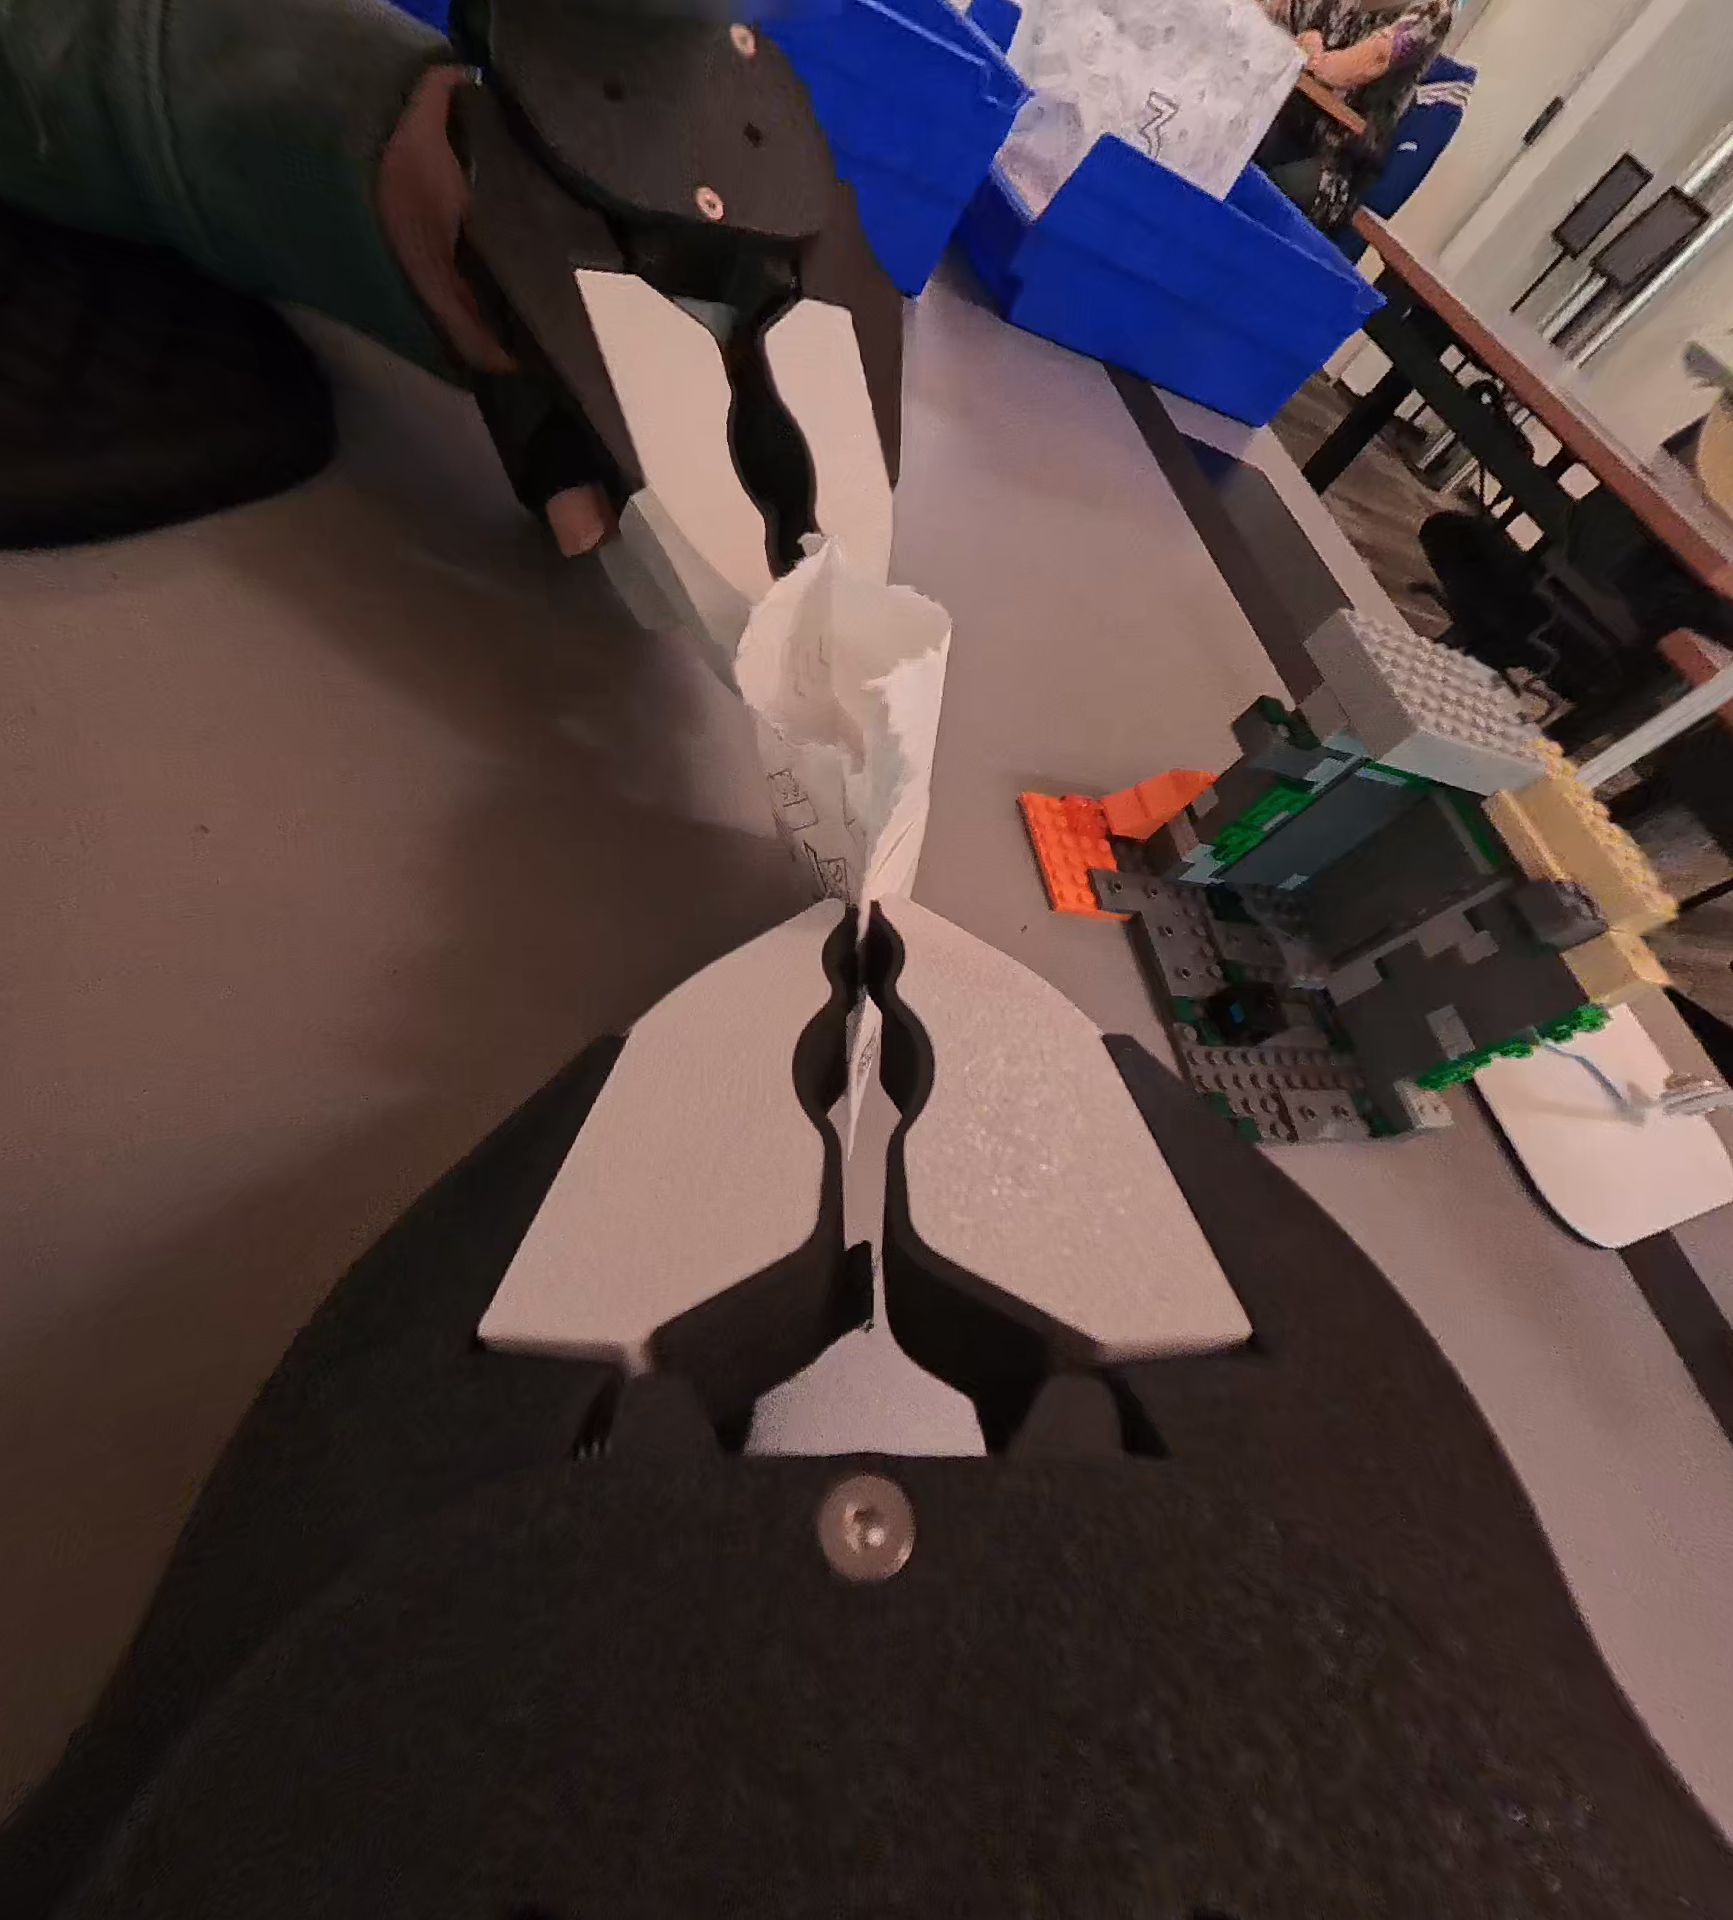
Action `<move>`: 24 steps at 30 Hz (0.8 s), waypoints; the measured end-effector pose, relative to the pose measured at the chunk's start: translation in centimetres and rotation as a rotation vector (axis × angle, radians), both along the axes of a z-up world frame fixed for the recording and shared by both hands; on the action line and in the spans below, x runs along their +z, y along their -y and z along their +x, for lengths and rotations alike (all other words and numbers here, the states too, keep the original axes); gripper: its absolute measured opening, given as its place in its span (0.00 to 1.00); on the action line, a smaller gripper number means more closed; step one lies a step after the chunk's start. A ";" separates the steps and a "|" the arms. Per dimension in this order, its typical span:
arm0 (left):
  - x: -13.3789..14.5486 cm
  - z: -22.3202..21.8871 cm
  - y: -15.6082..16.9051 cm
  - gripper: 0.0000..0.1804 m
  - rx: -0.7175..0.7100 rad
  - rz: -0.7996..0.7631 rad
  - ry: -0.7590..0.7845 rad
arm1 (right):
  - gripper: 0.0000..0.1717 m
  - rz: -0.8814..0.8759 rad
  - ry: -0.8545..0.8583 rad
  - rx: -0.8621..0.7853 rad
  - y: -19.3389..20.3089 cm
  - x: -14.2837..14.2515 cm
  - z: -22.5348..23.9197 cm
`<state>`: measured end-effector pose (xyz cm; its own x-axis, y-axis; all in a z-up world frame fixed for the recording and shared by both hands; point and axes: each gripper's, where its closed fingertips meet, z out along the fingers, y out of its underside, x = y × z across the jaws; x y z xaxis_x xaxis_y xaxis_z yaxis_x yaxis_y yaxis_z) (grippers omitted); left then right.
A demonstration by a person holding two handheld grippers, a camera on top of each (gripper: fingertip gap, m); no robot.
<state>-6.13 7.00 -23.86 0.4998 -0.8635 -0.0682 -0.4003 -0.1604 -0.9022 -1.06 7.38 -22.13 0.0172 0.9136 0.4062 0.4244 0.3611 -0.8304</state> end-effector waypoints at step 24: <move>-0.1 1.4 1.6 0.00 -0.067 0.092 -0.157 | 0.03 -0.169 0.427 0.016 2.8 2.3 -1.1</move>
<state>-4.75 5.43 -23.92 0.4188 -0.8808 -0.2209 -0.5439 -0.0485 -0.8377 -2.11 4.61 -19.80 -0.1339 0.9665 0.2190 0.7367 0.2449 -0.6304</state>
